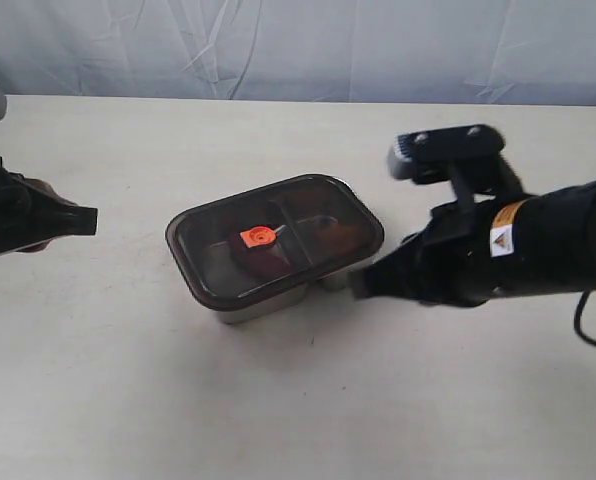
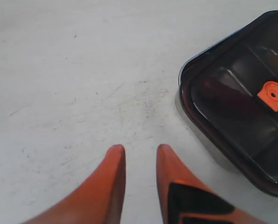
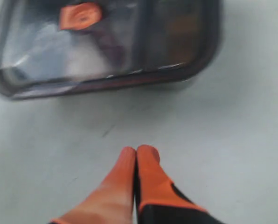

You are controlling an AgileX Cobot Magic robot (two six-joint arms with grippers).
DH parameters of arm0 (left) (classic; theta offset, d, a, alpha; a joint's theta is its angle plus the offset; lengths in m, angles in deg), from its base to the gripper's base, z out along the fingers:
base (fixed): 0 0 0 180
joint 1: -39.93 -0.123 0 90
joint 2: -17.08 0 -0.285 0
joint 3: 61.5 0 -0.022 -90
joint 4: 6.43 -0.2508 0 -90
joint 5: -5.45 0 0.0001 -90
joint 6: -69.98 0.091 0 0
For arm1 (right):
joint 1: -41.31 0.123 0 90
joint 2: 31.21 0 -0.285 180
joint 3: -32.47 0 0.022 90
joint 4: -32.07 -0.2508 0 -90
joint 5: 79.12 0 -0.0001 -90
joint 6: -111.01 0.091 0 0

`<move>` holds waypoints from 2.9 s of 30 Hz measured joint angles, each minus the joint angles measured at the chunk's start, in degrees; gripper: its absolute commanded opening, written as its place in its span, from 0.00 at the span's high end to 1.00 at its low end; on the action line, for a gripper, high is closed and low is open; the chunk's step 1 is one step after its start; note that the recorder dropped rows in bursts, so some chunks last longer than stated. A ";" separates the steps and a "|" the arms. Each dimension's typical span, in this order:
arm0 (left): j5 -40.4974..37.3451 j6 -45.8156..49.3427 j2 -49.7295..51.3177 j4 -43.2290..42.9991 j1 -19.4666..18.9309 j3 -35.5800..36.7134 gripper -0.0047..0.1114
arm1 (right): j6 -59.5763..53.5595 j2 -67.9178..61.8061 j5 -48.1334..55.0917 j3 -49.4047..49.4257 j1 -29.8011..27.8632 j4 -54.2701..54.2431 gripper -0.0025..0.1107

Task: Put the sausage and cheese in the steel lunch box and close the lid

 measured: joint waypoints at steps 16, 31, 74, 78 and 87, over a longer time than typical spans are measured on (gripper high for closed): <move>6.88 0.11 7.75 8.69 0.00 4.03 0.76 | -0.10 -25.00 -8.16 -12.04 -14.73 9.82 0.99; 10.55 0.23 11.62 8.69 0.00 4.03 0.76 | -6.55 -33.67 -8.68 -18.90 -14.12 2.02 0.99; 12.50 0.36 11.62 4.89 0.00 4.03 0.76 | -31.60 -31.36 14.41 -18.99 -9.78 -26.38 0.99; 15.95 0.36 12.00 5.73 0.00 4.03 0.77 | -25.91 -28.19 13.03 -18.99 -9.78 -21.04 0.99; 18.21 0.36 19.13 5.93 2.61 2.72 0.78 | -23.86 -26.39 12.28 -18.99 -9.78 -18.23 0.99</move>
